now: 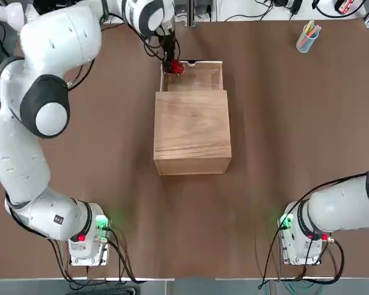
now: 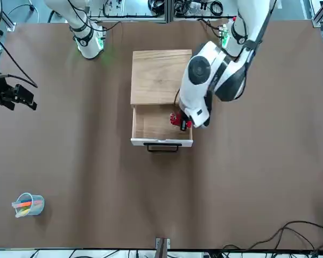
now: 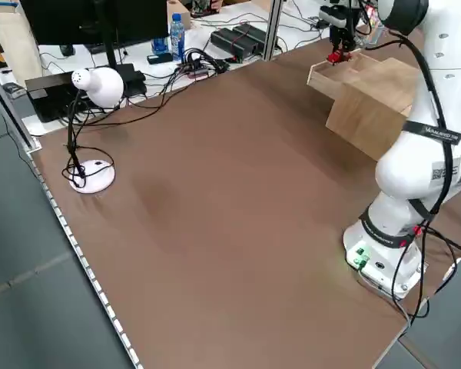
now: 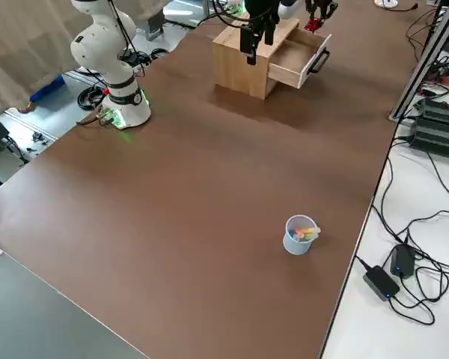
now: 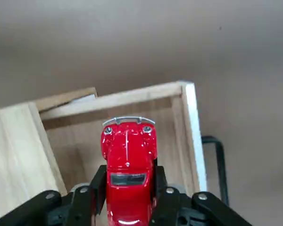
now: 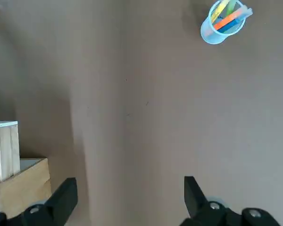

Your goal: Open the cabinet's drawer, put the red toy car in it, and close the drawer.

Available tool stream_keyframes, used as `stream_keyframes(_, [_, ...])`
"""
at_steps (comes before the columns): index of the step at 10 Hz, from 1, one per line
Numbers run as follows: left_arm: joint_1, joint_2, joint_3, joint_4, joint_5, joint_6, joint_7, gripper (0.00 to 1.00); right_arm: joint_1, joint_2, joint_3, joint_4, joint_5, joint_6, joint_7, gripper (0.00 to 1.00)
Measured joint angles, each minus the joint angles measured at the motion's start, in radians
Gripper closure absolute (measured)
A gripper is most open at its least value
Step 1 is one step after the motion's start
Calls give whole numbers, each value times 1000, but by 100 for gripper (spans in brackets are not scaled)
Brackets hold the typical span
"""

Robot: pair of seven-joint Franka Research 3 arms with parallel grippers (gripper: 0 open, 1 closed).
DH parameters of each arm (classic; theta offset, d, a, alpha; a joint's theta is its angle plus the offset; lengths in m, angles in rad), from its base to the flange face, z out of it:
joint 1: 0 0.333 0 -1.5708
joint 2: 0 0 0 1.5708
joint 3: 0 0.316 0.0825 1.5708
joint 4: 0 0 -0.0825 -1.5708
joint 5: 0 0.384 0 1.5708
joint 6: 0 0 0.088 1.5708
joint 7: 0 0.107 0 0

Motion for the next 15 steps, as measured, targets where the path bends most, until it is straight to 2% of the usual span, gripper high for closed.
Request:
stream_keyframes(3, [-26,59,1,59,0,0,-19,56,0,0,0,0,1,0,1,0])
stream_keyframes(15, [-107,202,12,120,1,22,-81,56,0,0,0,2,3,1,1,0])
